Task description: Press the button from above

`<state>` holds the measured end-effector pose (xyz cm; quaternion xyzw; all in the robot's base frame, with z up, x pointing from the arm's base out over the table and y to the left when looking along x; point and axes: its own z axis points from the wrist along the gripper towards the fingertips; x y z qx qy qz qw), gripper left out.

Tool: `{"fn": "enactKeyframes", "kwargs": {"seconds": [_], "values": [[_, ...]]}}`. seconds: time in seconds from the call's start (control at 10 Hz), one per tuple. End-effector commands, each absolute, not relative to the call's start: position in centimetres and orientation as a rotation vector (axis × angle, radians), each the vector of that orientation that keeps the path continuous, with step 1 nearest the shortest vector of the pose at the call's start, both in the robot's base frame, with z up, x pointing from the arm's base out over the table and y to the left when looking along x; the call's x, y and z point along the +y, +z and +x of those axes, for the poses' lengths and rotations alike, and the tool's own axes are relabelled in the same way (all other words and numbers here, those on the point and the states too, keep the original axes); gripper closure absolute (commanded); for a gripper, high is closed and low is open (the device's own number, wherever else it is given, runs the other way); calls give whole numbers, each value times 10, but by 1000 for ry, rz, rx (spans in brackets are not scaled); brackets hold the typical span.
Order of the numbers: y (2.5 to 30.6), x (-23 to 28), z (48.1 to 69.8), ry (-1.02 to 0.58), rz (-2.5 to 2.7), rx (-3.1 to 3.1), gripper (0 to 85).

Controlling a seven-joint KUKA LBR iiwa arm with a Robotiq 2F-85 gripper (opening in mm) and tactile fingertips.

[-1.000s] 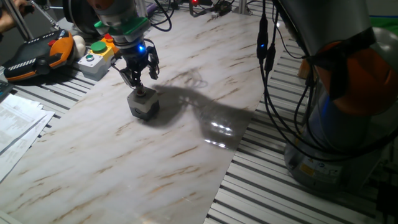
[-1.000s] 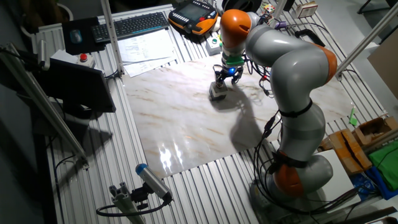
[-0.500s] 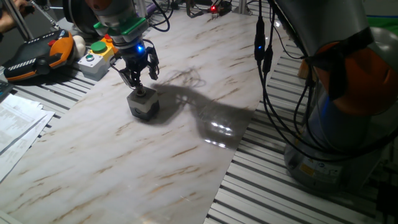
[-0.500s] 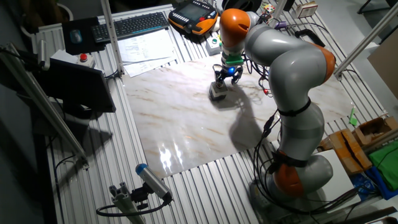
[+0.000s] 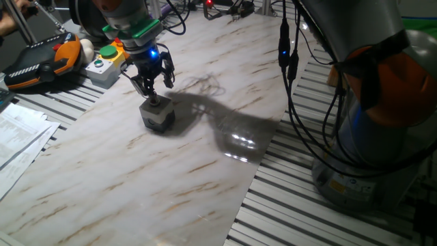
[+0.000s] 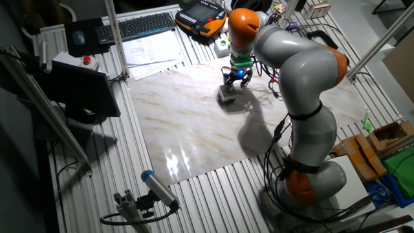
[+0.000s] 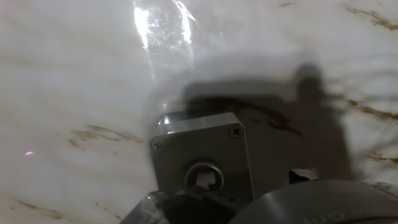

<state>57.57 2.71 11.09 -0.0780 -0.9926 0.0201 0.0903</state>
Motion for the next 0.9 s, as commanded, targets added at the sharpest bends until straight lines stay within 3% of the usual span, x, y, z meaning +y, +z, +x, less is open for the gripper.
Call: {"fn": "enactKeyframes", "kwargs": {"seconds": [0.0, 0.8], "values": [[111, 27, 576, 58, -229, -2951, 233], [103, 27, 576, 64, -238, -2938, 237]]}}
